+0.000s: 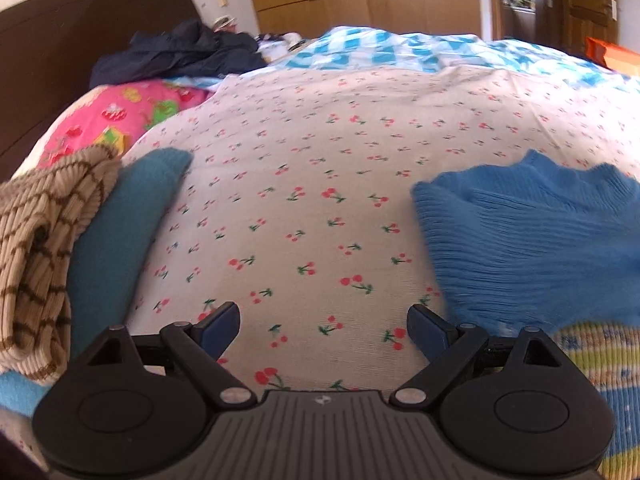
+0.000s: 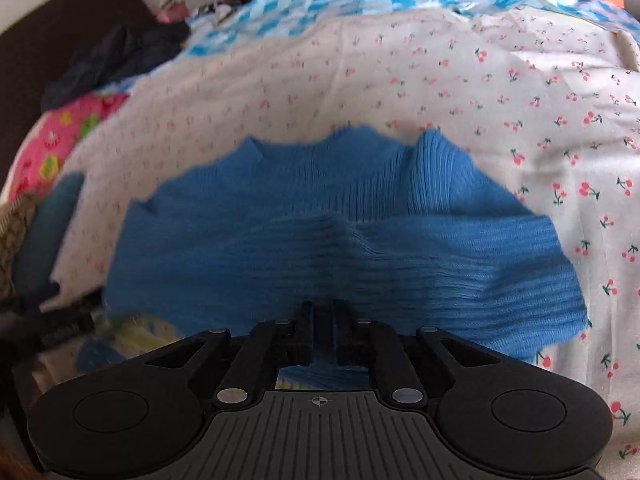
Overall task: Fold small clothes
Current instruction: 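Close the right tool on the striped hem of the blue sweater, then lift the hem with the right tool and swing it toward the collar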
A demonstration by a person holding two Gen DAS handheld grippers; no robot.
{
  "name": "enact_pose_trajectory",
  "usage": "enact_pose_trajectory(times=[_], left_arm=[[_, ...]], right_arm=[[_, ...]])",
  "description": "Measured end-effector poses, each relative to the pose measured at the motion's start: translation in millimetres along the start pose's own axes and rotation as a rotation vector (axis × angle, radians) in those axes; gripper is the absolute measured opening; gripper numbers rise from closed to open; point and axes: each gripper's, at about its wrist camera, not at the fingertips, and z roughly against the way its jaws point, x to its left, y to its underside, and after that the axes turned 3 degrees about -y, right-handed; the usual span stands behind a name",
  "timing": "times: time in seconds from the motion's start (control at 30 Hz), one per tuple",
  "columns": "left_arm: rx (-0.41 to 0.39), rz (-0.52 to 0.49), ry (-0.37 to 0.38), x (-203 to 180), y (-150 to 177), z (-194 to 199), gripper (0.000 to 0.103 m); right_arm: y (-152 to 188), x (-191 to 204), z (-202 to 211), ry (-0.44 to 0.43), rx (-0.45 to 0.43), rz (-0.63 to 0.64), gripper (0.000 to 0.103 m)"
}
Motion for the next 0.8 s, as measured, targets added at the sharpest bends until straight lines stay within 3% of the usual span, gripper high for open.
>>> enact_pose_trajectory(times=[0.13, 0.23, 0.3, 0.33, 0.37, 0.67, 0.73, 0.8], left_arm=[[0.02, 0.022, 0.021, 4, -1, -4, 0.096], [0.017, 0.022, 0.032, 4, -1, -3, 0.096], [0.016, 0.024, 0.037, 4, -1, -2, 0.096], [0.015, 0.026, 0.039, 4, -1, -2, 0.096], [0.014, 0.028, 0.04, 5, -1, -2, 0.096], [-0.004, 0.042, 0.077, 8, -3, 1, 0.096], [-0.006, 0.05, 0.084, 9, -4, 1, 0.096], [-0.004, 0.059, 0.088, 11, -4, 1, 0.096]], right_arm=[[-3, 9, 20, 0.004, 0.005, 0.043, 0.012], [-22, 25, 32, -0.031, -0.058, 0.097, 0.013], [-35, 39, 28, -0.049, -0.084, 0.158, 0.018], [-42, 47, 20, -0.055, -0.082, 0.2, 0.025], [-48, 53, 10, -0.06, -0.069, 0.24, 0.03], [-61, 94, -43, -0.115, 0.057, 0.453, 0.032], [-59, 99, -54, -0.094, 0.098, 0.49, 0.032], [-58, 103, -60, -0.075, 0.122, 0.516, 0.025]])
